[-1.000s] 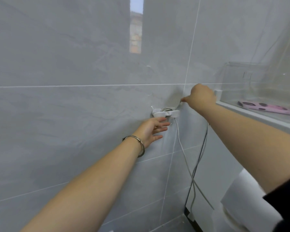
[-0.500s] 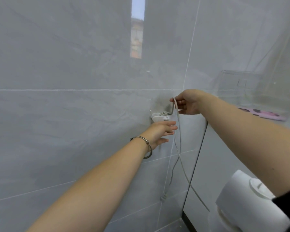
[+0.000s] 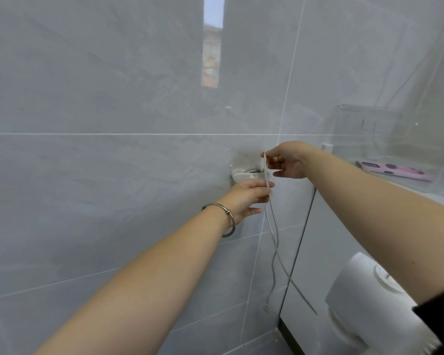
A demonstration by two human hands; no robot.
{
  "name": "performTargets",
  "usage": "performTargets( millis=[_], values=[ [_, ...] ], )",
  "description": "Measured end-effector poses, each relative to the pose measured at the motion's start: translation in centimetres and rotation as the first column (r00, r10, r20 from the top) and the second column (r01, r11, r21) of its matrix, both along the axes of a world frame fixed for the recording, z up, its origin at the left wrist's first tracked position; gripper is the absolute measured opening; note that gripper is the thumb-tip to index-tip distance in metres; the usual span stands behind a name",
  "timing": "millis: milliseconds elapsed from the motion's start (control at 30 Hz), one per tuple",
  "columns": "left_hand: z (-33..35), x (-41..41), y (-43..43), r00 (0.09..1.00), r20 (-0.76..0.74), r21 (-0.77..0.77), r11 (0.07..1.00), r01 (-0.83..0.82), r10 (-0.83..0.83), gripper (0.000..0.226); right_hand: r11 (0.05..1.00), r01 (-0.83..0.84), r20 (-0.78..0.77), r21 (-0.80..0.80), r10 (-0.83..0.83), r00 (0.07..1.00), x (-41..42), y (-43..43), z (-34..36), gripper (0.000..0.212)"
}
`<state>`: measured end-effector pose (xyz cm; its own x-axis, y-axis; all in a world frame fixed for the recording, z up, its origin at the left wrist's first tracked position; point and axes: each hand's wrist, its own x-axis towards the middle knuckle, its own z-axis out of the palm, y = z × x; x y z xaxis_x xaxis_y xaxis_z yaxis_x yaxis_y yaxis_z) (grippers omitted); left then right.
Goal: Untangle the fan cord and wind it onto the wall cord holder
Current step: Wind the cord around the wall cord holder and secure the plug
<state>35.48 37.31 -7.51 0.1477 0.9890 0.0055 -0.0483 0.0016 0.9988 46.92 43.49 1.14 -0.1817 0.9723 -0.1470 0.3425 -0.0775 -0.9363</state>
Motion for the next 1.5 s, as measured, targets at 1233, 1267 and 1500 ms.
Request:
performTargets(
  millis=[1233,1267,1500],
  values=[
    [-1.1,-8.9,0.8,0.364,-0.741,0.437,0.817,-0.376,0.564,0.026,0.646,-0.049,0.502,0.761,-0.540,0.675,-0.2,-2.2,-0.6,0.026],
    [-1.2,-8.9,0.9,0.341,-0.758,0.436,0.821,-0.369,0.556,0.026,0.670,0.000,0.452,0.743,-0.500,0.739,-0.2,-2.1,0.1,0.023],
    [-1.7,-8.5,1.2,0.279,-0.756,0.474,0.788,-0.393,0.593,0.024,0.925,-0.362,0.237,0.113,0.328,0.914,0.1,-3.9,2.0,0.023]
  ],
)
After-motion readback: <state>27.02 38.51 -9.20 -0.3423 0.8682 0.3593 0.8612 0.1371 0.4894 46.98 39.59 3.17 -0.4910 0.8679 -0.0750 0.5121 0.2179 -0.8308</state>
